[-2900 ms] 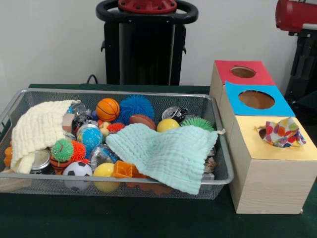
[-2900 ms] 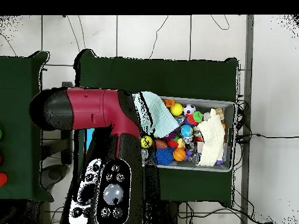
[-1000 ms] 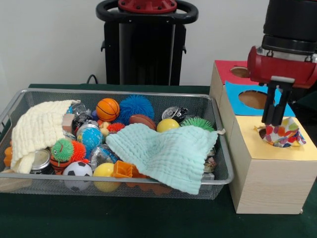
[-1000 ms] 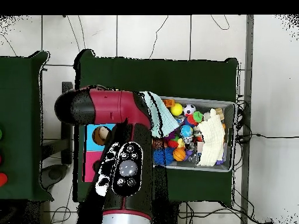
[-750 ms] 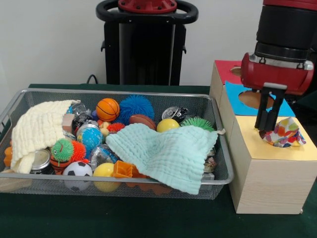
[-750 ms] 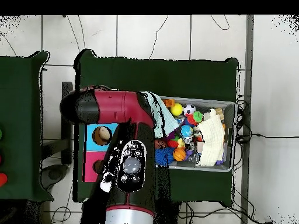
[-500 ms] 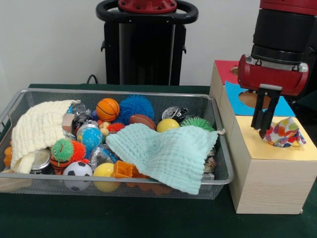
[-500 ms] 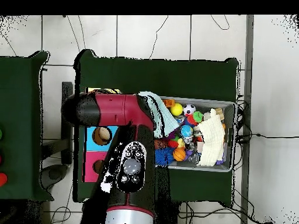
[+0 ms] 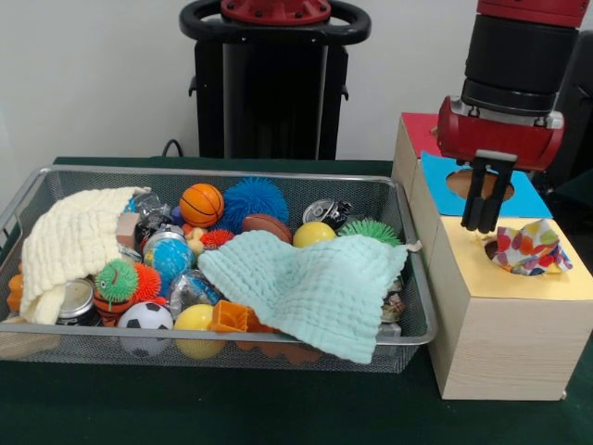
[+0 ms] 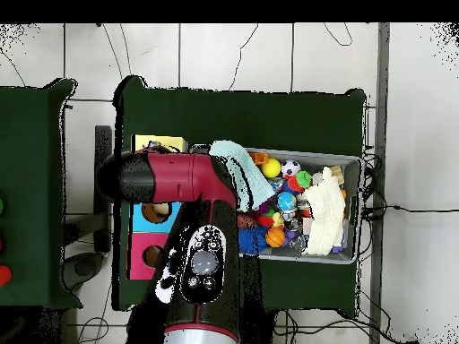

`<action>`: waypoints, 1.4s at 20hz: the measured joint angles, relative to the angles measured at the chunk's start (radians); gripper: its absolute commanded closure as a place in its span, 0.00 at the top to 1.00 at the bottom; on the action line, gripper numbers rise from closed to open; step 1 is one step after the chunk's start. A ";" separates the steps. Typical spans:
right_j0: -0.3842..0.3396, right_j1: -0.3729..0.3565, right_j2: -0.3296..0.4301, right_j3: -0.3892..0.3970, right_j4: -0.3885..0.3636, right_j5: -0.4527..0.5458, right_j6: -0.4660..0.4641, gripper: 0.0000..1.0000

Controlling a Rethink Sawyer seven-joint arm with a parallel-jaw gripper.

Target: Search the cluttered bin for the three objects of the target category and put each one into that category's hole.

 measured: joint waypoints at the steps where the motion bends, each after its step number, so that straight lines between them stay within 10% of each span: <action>1: -0.001 -0.001 0.002 0.002 0.000 0.000 0.000 0.00; 28: -0.022 0.003 0.115 0.005 0.000 -0.084 0.000 0.00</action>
